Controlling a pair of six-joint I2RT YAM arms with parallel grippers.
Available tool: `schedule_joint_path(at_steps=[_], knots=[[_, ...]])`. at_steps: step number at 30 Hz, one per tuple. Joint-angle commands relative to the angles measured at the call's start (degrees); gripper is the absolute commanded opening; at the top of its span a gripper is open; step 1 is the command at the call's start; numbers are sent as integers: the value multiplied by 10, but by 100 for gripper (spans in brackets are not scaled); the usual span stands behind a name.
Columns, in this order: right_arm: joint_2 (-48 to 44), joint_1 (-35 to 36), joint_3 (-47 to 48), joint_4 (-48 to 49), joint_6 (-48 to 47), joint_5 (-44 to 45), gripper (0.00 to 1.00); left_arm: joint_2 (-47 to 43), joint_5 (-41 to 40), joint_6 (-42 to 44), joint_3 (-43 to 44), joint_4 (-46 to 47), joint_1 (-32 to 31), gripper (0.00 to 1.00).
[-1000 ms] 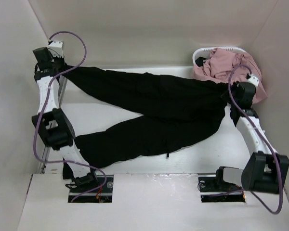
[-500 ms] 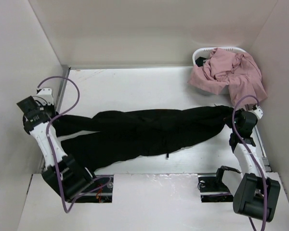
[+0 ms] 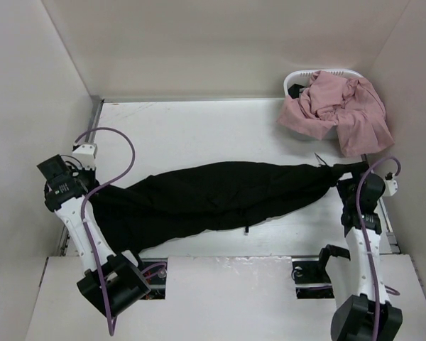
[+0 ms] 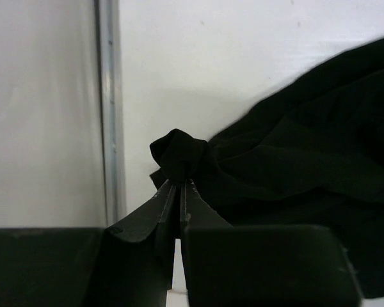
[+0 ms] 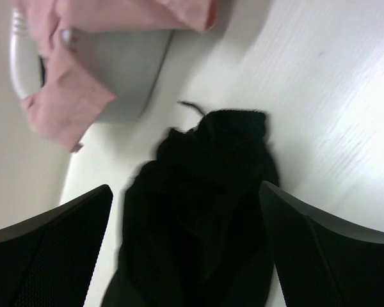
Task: Fold and stack the trousers
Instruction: Fold the trousers
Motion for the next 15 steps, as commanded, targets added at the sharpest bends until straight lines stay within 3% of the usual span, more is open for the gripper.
schedule_joint_path(at_steps=[1, 9, 13, 15], knots=[[2, 46, 46, -38, 68, 36, 100, -2, 3, 13, -5, -3, -6, 0], [183, 45, 88, 8, 134, -37, 100, 1, -17, 19, -16, 17, -17, 0], [184, 24, 65, -1, 141, -36, 99, -1, -30, 21, -20, 19, -19, 0], [165, 9, 51, -2, 141, -44, 80, 0, -31, 22, -20, 19, -19, 0]])
